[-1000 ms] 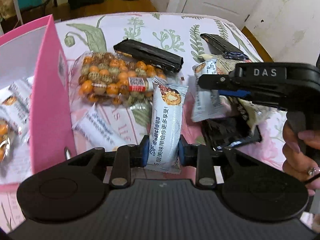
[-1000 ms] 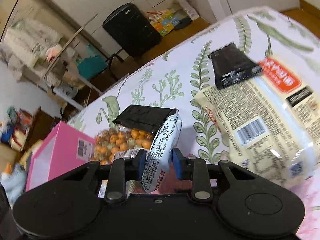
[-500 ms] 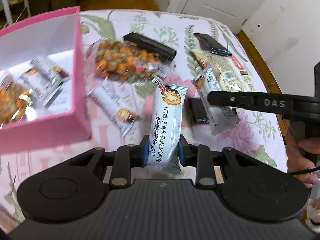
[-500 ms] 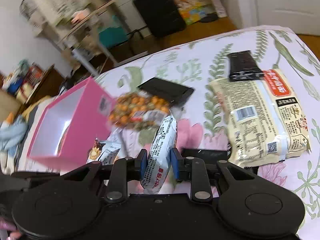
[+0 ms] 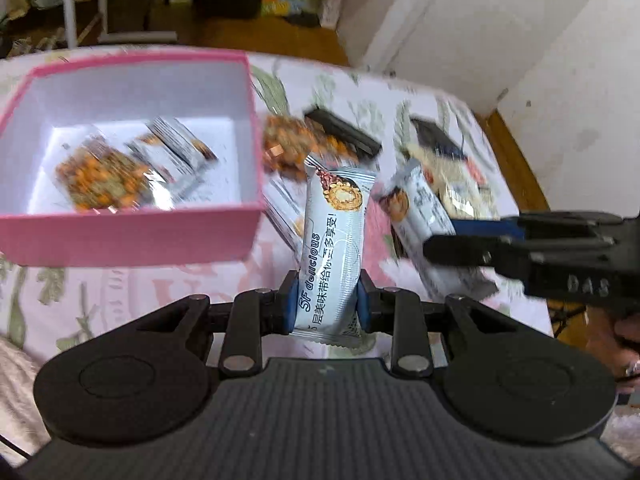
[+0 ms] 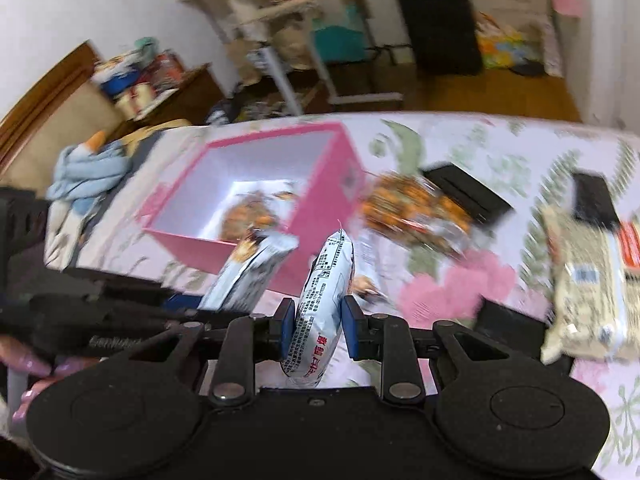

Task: Organize snacks
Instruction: 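Carry both white snack bars into the pink box and open both grippers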

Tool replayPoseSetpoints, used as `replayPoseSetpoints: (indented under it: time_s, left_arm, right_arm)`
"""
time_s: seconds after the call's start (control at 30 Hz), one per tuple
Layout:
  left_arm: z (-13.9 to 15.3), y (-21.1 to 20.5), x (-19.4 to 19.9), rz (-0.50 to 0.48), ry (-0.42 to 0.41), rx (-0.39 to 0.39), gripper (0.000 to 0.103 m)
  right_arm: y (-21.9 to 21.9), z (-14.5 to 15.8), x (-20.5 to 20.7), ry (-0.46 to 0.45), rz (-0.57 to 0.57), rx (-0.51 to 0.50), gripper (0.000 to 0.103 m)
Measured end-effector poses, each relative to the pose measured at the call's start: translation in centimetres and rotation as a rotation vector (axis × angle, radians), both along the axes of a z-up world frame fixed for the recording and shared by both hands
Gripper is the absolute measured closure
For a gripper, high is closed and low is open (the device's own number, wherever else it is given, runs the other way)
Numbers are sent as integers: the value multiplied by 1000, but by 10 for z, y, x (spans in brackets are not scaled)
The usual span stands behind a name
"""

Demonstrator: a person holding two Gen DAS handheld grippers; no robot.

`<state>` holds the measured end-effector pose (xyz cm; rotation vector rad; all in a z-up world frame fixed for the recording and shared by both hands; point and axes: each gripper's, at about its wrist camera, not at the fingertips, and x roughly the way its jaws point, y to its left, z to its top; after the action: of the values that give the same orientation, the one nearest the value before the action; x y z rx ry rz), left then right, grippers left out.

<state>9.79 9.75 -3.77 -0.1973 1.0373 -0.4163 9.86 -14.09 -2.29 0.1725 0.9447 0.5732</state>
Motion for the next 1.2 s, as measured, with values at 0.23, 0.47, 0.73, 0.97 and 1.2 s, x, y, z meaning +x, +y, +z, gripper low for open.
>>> replayPoseSetpoints:
  time_s: [0.23,0.47,0.73,0.97,1.2]
  left_arm:
    - [27,47,9,153,-71,-3,76]
    - [17,93,43,329,-83,58,76]
    - [-28,133,95,522,-11,141,76]
    - [-63,157,120,609,102,108,75]
    - [-61,152,119,581,70,121,56]
  right_arm:
    - [42,26,25,-95,107,59,73]
    - [104,13,70,-142,189,49,73]
    - [167,-32,125,-114,283,18,73]
    - [189,-69,154,-11,290,47,72]
    - [170,-76,157,44,223,117,58]
